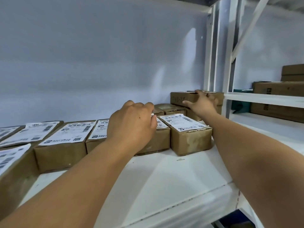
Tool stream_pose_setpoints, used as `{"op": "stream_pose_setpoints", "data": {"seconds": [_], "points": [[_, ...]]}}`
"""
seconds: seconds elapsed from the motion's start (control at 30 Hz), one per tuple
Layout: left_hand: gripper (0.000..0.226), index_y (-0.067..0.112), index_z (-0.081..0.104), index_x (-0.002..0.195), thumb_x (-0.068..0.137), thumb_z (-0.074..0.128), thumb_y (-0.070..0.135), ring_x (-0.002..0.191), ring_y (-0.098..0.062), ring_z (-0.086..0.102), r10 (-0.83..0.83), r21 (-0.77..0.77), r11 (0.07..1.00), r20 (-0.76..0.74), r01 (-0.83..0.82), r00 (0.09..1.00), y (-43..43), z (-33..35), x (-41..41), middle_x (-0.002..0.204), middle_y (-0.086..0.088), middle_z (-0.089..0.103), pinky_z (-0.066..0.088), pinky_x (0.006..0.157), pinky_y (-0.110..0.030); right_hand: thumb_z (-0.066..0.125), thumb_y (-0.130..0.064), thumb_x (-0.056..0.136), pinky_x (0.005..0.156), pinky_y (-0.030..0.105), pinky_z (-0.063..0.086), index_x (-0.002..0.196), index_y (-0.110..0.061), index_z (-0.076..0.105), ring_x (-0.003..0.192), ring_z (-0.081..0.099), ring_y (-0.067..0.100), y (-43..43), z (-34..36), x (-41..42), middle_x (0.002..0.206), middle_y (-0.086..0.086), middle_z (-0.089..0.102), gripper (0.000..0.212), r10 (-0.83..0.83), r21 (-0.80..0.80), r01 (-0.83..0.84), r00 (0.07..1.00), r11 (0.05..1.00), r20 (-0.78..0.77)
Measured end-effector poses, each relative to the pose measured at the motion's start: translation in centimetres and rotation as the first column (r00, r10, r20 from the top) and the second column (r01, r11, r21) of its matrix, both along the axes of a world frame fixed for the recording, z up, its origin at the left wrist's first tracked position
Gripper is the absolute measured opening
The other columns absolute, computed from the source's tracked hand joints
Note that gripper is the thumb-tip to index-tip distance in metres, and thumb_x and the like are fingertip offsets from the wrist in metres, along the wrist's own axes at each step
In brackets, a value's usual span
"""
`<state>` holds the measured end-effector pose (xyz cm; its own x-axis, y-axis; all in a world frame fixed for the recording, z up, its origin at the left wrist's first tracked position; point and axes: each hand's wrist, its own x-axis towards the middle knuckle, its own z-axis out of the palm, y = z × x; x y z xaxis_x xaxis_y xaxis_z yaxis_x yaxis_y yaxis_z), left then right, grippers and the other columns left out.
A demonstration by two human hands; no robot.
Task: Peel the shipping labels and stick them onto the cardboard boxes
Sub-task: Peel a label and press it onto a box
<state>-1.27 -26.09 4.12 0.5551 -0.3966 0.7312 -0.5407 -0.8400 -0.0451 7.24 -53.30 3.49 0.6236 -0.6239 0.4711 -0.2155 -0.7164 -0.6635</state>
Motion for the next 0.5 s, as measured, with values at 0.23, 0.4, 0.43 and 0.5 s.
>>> {"op": "stream_pose_setpoints", "data": {"seconds": [0.23, 0.4, 0.43, 0.5], "points": [[0.027, 0.029, 0.054, 0.116, 0.096, 0.037, 0.036, 0.111, -0.012, 0.043, -0.022, -0.033, 0.999, -0.053, 0.02, 0.998, -0.07, -0.38, 0.05, 0.11, 0.011, 0.061, 0.036, 0.07, -0.028, 0.067, -0.05, 0.081, 0.107, 0.05, 0.03, 0.123, -0.026, 0.039, 0.13, 0.028, 0.037, 0.37, -0.16, 0.22, 0.137, 0.018, 0.037, 0.055, -0.053, -0.073, 0.057, 0.997, 0.996, 0.054], [0.025, 0.031, 0.054, 0.114, 0.095, 0.039, 0.036, 0.112, -0.011, 0.041, -0.048, -0.068, 0.997, -0.084, 0.042, 0.995, -0.04, -0.53, 0.11, 0.112, 0.013, 0.06, 0.036, 0.072, -0.027, 0.068, -0.045, 0.079, 0.106, 0.048, 0.03, 0.111, -0.022, 0.039, 0.129, 0.027, 0.036, 0.76, 0.09, 0.39, 0.136, 0.016, 0.035, 0.049, 0.012, -0.073, -0.006, 0.996, 0.997, 0.089], [0.025, 0.03, 0.055, 0.114, 0.095, 0.039, 0.036, 0.112, -0.011, 0.041, -0.05, -0.069, 0.997, -0.087, 0.044, 0.995, -0.03, -0.54, 0.12, 0.112, 0.013, 0.06, 0.036, 0.072, -0.027, 0.067, -0.044, 0.079, 0.106, 0.048, 0.03, 0.11, -0.022, 0.038, 0.129, 0.028, 0.036, 0.82, 0.07, 0.45, 0.135, 0.016, 0.037, 0.048, 0.029, -0.068, -0.023, 0.996, 0.997, 0.088], [0.024, 0.03, 0.055, 0.112, 0.095, 0.039, 0.036, 0.112, -0.011, 0.041, -0.056, -0.068, 0.996, -0.09, 0.05, 0.994, -0.07, -0.58, 0.09, 0.11, 0.012, 0.06, 0.036, 0.072, -0.027, 0.066, -0.042, 0.079, 0.105, 0.046, 0.029, 0.11, -0.021, 0.038, 0.126, 0.03, 0.035, 0.77, 0.04, 0.43, 0.131, 0.014, 0.04, 0.047, 0.043, -0.053, -0.038, 0.995, 0.998, 0.095]]}}
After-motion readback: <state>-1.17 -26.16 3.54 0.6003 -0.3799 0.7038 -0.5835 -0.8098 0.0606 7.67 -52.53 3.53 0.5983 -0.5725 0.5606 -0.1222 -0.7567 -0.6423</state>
